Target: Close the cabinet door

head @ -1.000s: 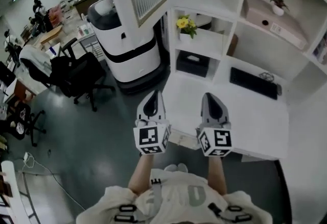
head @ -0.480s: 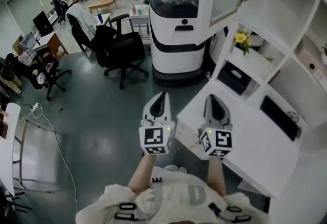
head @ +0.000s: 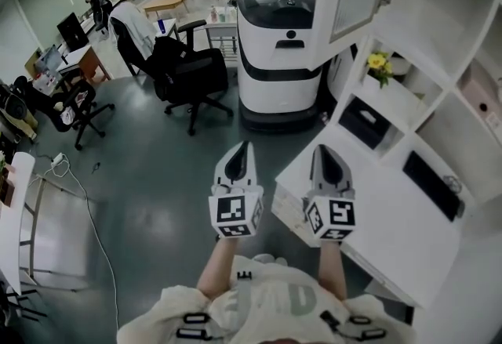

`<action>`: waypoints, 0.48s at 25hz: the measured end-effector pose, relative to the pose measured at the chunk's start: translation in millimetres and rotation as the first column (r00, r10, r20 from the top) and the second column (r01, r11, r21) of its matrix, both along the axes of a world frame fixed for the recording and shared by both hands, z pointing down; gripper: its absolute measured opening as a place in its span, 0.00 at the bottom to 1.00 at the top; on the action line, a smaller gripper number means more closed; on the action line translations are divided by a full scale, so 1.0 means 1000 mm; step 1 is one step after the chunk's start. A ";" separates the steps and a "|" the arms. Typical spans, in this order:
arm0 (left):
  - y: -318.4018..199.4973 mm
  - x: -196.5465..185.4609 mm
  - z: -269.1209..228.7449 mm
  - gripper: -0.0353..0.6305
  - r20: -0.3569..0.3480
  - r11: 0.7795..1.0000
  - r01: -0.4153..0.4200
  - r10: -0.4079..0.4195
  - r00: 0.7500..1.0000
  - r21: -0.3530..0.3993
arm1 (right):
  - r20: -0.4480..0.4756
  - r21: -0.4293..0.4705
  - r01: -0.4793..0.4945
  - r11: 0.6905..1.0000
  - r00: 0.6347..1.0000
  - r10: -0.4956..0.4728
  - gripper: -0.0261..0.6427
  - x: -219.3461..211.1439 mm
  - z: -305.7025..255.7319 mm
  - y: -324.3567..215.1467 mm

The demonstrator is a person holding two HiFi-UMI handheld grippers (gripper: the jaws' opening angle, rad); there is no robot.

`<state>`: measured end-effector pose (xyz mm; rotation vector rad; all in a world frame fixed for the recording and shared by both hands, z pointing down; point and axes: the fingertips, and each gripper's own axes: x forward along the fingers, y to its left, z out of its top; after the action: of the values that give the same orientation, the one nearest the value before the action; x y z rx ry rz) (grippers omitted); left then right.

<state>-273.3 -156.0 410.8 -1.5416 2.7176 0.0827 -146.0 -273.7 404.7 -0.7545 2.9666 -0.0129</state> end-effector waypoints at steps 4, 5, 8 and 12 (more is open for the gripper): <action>0.004 -0.003 0.000 0.06 -0.019 1.000 0.013 -0.012 1.000 0.008 | -0.010 0.002 0.010 1.000 1.000 -0.010 0.05 -0.001 0.004 0.001; 0.004 -0.003 -0.001 0.06 -0.025 1.000 0.014 -0.014 1.000 0.009 | -0.015 -0.002 0.014 1.000 1.000 -0.014 0.05 -0.001 0.005 0.001; 0.006 -0.004 0.000 0.06 -0.033 1.000 0.020 -0.020 0.999 0.007 | -0.036 -0.009 0.042 0.999 0.998 -0.042 0.05 -0.005 0.009 0.004; 0.008 -0.005 0.003 0.06 -0.039 1.000 0.026 -0.026 0.999 0.003 | -0.066 -0.045 0.087 0.995 0.994 -0.090 0.23 -0.010 0.020 0.008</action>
<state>-277.9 -147.9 414.3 -1.5191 2.7643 0.1181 -156.2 -265.2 424.8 -0.6396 3.0718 -0.0569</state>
